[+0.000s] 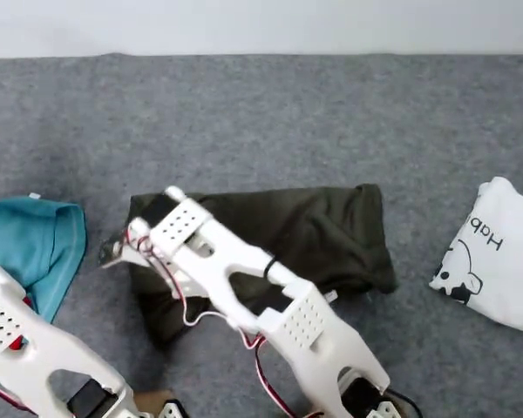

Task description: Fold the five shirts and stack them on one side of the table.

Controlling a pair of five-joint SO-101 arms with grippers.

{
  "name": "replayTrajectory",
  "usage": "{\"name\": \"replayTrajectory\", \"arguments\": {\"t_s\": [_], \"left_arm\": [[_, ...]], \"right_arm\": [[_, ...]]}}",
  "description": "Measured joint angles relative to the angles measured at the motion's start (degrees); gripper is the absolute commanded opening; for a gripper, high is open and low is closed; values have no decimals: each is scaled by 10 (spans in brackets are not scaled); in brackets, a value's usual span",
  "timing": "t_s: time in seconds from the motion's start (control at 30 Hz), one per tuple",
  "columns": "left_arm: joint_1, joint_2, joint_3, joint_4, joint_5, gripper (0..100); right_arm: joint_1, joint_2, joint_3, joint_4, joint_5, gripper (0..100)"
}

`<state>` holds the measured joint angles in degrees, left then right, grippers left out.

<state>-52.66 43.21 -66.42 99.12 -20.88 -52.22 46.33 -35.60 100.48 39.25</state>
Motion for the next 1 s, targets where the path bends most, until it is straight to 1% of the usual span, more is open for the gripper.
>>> {"name": "replayTrajectory", "arguments": {"t_s": [0.27,0.53,0.63,0.73,0.87,0.9,1.0], "left_arm": [[15,0,0,0,0,6],[21,0,0,0,0,6],[22,0,0,0,0,6],[22,0,0,0,0,6],[22,0,0,0,-1,7],[22,0,0,0,-1,7],[20,0,0,0,-1,8]], "right_arm": [[25,0,-13,0,-2,14],[25,0,-41,0,-19,14],[11,0,-41,0,-23,20],[-15,0,-40,0,-25,75],[-47,-4,-4,0,-70,188],[-52,-11,10,0,-81,204],[-55,-44,45,0,-106,210]]}}
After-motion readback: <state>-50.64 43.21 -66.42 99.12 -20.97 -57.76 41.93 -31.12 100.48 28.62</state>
